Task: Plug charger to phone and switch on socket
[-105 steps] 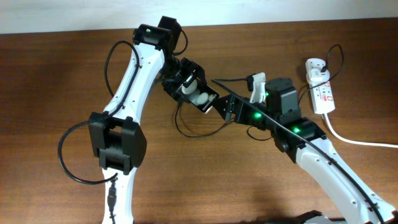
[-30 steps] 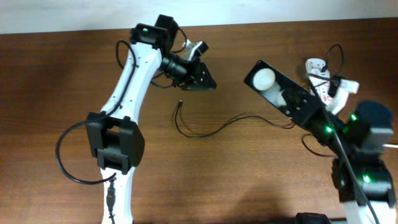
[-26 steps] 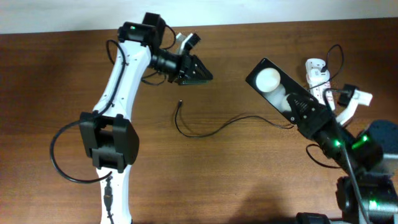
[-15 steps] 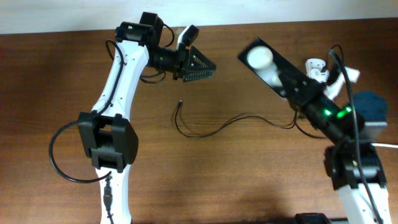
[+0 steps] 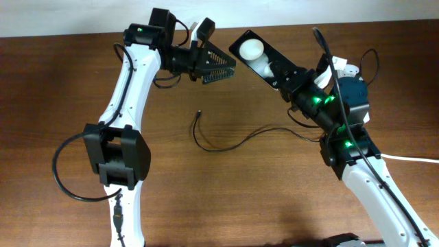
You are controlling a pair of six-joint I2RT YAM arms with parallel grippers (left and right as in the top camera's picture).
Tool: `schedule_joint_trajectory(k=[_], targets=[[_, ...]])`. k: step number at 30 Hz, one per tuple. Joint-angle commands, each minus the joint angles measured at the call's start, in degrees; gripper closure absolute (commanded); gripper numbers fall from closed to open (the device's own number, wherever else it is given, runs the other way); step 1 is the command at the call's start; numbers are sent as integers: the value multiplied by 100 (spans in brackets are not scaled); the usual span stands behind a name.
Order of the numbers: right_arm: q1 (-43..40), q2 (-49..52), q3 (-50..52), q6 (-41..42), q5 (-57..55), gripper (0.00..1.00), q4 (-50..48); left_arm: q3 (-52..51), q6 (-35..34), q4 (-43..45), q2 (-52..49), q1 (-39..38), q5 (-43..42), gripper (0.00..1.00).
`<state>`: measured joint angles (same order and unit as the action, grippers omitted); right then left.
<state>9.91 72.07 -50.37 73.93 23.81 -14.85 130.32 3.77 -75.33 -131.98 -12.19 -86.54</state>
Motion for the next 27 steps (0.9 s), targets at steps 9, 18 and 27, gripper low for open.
schedule_joint_trajectory(k=[9,18,27], targets=[[619,-44,-98,258,-1014,96,-192,22,-772,592,177,35,-114,23],[1198,426,-109,1342,-1976,96,-328,22,-769,619,177,-131,-50,29],[1226,546,-109,1364,-1980,96,-474,22,-1956,1316,177,-153,525,32]])
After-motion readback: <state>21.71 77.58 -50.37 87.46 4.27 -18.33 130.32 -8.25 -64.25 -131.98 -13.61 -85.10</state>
